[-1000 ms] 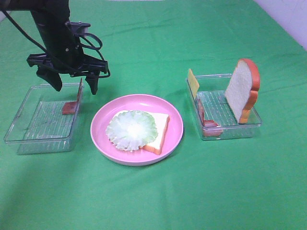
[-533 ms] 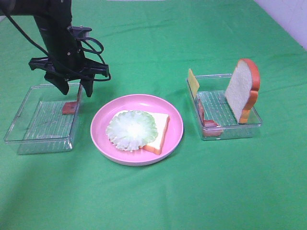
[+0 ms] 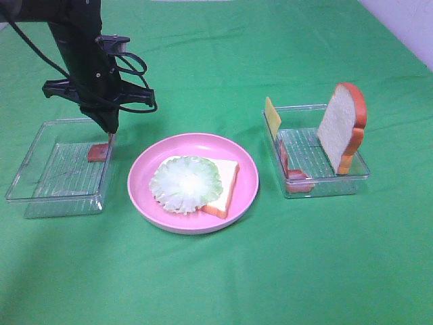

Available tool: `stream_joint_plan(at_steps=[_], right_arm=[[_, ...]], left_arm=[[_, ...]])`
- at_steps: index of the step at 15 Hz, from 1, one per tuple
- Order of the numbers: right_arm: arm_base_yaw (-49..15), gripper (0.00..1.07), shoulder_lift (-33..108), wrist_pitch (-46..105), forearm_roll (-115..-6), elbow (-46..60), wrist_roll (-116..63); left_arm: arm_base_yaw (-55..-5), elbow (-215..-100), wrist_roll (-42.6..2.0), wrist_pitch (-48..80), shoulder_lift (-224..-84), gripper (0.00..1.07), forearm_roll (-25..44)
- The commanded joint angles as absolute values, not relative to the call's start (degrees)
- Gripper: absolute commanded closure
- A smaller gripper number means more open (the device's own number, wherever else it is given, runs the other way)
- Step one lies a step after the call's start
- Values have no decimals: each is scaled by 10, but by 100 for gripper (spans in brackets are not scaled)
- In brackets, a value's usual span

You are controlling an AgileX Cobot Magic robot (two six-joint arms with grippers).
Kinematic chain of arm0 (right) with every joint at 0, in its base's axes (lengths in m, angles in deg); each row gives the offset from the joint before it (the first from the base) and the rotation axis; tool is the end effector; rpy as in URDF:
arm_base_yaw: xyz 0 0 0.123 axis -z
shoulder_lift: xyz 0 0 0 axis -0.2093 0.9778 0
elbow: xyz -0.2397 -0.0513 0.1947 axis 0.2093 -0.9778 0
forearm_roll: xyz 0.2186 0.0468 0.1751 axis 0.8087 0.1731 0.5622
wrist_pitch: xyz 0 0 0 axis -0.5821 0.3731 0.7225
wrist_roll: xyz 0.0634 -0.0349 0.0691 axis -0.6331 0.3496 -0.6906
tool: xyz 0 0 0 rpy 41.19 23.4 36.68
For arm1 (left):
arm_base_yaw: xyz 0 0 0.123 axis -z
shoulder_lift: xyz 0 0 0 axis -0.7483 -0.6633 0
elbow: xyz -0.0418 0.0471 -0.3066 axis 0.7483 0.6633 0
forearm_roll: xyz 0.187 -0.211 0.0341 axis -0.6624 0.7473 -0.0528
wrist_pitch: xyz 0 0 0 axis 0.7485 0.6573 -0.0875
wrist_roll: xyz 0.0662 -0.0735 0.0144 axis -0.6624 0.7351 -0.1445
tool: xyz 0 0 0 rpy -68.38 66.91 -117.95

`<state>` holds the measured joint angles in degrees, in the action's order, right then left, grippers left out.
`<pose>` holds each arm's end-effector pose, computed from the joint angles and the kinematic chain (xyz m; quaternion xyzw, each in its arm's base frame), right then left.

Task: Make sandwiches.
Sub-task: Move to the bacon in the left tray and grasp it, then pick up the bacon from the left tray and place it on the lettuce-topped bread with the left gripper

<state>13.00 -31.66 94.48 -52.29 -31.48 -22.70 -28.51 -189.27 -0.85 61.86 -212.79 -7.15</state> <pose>0.0008 0.0132 0.2908 -0.0566 0.8493 0.0341 0.5238 0.4837 -0.1723 0.1680 0.0451 0.9925 -0.0188 0.1124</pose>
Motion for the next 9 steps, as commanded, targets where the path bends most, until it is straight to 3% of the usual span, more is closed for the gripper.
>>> stream_joint_plan(at_steps=[1,5,9], right_arm=[[133,30,-319,939,-522,-316,-221],[133,30,-319,939,-522,-316,-221],[133,30,-319,939,-522,-316,-221]], left_arm=[[-284,-1894,-3,615,-2127,107,-72],[-284,-1894,-4,623,-2104,107,-71],[-284,-1894,-54,639,-2047,107,8]])
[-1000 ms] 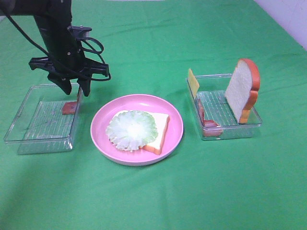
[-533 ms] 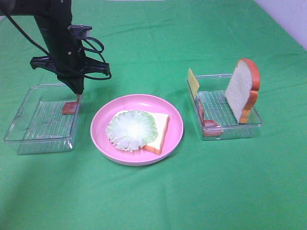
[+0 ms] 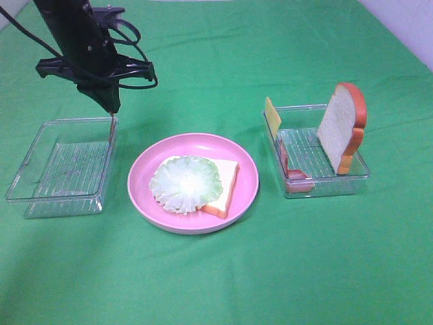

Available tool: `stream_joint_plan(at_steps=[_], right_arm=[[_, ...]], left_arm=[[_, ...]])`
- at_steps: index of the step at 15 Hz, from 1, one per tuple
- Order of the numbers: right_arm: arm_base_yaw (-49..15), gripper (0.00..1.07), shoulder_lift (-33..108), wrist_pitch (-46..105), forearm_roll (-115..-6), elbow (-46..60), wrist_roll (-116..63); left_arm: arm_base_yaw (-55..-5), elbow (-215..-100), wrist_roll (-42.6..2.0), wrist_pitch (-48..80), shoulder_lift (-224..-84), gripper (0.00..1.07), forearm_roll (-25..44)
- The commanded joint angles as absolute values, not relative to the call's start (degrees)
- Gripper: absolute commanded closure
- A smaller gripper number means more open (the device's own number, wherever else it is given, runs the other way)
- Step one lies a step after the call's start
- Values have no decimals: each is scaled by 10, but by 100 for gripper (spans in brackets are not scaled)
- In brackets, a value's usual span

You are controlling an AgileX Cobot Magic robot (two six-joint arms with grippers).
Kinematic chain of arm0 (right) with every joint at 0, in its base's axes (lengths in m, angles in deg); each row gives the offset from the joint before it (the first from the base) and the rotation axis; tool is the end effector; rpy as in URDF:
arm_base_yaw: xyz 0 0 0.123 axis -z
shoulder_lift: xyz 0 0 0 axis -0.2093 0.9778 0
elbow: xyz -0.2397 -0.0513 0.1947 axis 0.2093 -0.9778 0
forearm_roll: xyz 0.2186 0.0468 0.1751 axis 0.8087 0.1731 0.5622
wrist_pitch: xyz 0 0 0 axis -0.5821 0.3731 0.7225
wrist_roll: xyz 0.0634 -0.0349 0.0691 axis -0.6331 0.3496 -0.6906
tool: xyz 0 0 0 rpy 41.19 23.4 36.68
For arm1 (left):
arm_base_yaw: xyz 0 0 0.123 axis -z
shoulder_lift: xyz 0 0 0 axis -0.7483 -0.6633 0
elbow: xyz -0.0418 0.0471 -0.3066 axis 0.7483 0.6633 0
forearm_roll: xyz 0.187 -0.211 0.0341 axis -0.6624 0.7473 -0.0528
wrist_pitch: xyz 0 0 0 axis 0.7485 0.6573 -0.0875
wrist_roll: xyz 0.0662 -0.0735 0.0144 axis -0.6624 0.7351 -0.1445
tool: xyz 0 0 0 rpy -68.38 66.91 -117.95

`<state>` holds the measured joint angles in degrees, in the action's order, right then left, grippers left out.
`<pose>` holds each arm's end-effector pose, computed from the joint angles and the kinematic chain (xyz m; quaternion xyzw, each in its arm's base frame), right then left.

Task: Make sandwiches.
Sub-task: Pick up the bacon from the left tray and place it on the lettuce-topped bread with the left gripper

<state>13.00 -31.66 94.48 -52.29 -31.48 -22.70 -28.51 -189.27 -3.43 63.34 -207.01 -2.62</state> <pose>0.0008 0.0132 0.2908 -0.0566 0.8493 0.0341 0.5238 0.4724 -0.1752 0.2187 0.0505 0.9872 -0.0612 0.1382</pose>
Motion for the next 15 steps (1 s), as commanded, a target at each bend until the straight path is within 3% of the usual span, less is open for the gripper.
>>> stream_joint_plan(at_steps=[1,4,5,11,15], right_arm=[[133,30,-319,939,-522,-316,-221],[133,30,-319,939,-522,-316,-221],[133,30,-319,939,-522,-316,-221],[133,30,-319,939,-522,-316,-221],[133,30,-319,939,-522,-316,-221]], left_arm=[[-283,-1894,-69,639,-2034,107,43],[-270,-1894,-117,639,-2016,107,131],[-246,-1894,-157,635,-2016,107,189],[-156,-1894,-160,622,-2047,107,201],[-141,-1893,-160,640,-2072,107,186]])
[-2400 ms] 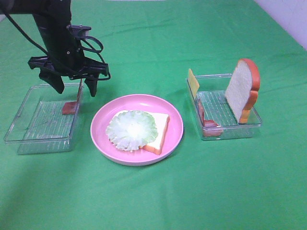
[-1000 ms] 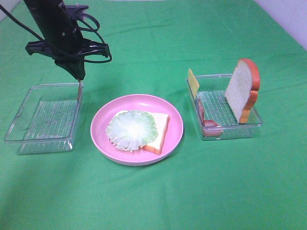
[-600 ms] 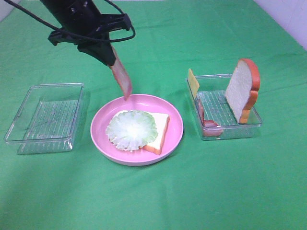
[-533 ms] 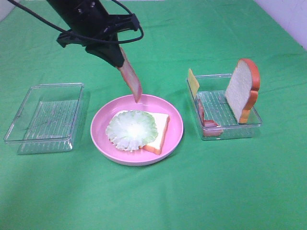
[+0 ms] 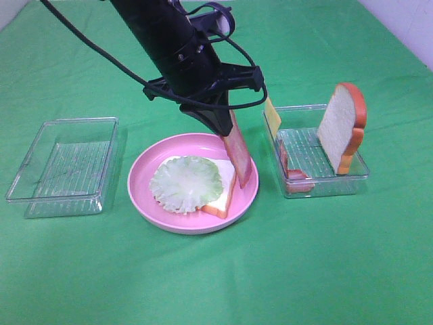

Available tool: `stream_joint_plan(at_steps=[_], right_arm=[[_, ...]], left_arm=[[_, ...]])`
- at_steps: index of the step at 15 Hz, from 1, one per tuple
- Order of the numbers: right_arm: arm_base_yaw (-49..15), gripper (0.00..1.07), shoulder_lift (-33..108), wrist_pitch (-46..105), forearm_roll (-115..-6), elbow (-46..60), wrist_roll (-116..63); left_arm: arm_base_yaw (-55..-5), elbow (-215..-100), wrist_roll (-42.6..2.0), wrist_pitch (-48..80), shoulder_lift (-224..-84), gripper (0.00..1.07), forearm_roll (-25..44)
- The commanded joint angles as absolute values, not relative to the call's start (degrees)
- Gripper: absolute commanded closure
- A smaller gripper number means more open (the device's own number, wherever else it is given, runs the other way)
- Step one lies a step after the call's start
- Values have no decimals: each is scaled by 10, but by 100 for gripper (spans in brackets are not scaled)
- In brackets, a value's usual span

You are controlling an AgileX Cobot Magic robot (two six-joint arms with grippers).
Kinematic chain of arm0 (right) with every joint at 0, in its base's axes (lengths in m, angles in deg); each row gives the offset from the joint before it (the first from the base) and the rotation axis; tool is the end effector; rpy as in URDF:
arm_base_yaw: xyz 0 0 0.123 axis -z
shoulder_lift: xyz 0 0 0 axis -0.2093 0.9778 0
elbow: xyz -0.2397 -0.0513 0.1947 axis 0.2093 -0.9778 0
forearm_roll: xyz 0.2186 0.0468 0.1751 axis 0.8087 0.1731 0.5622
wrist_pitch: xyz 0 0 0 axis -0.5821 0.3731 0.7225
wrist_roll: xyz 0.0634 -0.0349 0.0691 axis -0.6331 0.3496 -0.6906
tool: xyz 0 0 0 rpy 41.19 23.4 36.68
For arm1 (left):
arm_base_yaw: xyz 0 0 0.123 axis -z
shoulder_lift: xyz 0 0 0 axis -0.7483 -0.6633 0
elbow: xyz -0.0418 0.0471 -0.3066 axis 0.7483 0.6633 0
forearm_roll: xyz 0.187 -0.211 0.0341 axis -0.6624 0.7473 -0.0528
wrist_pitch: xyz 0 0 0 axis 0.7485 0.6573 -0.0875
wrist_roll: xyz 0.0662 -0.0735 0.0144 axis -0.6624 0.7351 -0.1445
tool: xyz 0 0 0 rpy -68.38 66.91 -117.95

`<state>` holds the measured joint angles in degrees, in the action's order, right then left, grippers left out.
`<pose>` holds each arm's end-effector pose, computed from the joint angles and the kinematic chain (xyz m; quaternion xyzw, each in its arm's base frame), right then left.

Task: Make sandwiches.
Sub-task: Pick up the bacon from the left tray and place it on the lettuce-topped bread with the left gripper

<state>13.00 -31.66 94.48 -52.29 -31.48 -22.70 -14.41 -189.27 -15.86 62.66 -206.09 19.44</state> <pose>0.0008 0.0132 0.2908 -0.0566 0.8493 0.0341 0.5238 0.3991 -0.3117 0.2345 0.1966 0.9475 -0.2336 0.0946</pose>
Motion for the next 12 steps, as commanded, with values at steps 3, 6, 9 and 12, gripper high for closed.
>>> stream_joint_plan(at_steps=[3,6,9,12], right_arm=[[133,30,-319,939,-522,-316,-221],[133,30,-319,939,-522,-316,-221],[133,30,-319,939,-522,-316,-221],[133,30,-319,939,-522,-316,-221]], left_arm=[[-143,-1893,-135,663,-2091,107,112],[-143,-1893,-84,665,-2094,107,26],[-143,-1893,-82,664,-2094,107,12],[-143,-1893,-82,663,-2094,99,12]])
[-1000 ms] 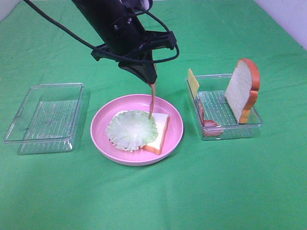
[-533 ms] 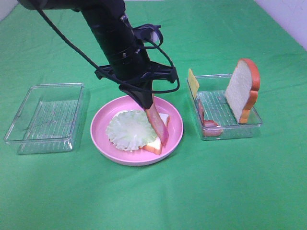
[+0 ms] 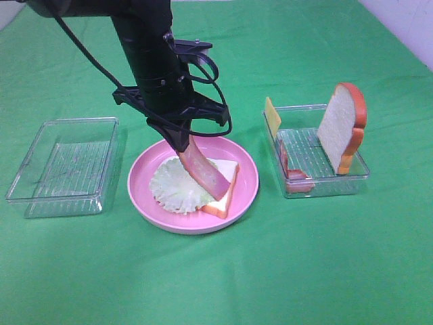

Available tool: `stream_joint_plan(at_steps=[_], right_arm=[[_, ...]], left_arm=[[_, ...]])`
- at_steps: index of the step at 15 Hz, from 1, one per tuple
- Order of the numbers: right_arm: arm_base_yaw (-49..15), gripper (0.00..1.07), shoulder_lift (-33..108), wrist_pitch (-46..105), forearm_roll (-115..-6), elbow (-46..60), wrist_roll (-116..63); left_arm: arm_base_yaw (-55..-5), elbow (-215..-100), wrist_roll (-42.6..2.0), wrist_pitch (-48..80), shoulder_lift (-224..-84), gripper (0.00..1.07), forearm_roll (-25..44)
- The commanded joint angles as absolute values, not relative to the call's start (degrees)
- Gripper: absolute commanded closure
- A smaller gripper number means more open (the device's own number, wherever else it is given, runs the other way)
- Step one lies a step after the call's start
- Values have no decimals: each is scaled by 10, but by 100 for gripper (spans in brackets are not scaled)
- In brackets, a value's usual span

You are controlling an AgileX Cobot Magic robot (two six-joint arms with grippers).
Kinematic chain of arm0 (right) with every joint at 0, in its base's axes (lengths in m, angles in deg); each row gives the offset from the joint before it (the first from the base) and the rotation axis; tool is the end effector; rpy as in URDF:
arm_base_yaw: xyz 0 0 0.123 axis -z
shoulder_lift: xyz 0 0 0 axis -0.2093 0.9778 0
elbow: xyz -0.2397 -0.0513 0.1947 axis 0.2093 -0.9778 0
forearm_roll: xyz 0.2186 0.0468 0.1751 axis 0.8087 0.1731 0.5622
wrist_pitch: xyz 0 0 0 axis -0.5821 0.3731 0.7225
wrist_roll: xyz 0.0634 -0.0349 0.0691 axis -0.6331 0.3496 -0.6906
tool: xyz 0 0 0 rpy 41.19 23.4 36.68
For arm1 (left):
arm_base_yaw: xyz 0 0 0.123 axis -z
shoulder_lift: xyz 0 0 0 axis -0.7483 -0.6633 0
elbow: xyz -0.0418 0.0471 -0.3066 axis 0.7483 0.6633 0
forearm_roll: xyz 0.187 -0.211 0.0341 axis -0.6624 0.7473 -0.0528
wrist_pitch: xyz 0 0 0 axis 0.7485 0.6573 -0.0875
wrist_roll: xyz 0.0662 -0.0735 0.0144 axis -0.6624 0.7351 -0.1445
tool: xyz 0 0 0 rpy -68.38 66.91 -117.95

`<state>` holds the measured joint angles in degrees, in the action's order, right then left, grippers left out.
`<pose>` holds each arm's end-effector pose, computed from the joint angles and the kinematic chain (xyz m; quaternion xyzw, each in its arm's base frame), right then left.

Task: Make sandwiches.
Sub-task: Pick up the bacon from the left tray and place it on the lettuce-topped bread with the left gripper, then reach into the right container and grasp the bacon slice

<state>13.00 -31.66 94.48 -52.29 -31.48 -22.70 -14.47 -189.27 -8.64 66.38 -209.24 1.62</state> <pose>0.0008 0.0132 0.2908 -0.0566 0.8493 0.0341 0.5238 0.4108 -0.2891 0.1983 0.2019 0.9724 -0.0871 0.0782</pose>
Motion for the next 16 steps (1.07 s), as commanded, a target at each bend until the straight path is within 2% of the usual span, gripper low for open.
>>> stream_joint_plan(at_steps=[1,2,3,4,5,8,9,11,13,15,16], right_arm=[[133,30,-319,939,-522,-316,-221],[133,30,-319,939,-522,-316,-221],[133,30,-319,939,-522,-316,-221],[133,30,-319,939,-522,-316,-221],[133,30,-319,939,-522,-316,-221],[133,30,-319,939,-522,-316,-221],[133,30,-319,939,-522,-316,-221],[133,30,-319,939,-522,-316,-221],[133,30,-319,939,-522,-316,-221],[133,30,-319,939,-522,-316,-221],[133,30,-319,939,-522,-316,-221]], left_arm=[[-143,-1893,-82,662,-2094,86,12],[-143,-1893,-82,662,-2094,59,12],[-143,-1893,-82,665,-2092,41,12],[-144,-1893,-82,666,-2092,30,12],[-144,-1893,-86,675,-2092,25,8],[-144,-1893,-93,722,-2092,25,-28],[-144,-1893,-92,763,-2091,25,-62],[-144,-1893,-65,793,-2082,25,-106],[-144,-1893,-33,793,-2043,25,-118],[-144,-1893,-33,792,-2000,26,-113],[-144,-1893,-33,791,-1932,26,-106]])
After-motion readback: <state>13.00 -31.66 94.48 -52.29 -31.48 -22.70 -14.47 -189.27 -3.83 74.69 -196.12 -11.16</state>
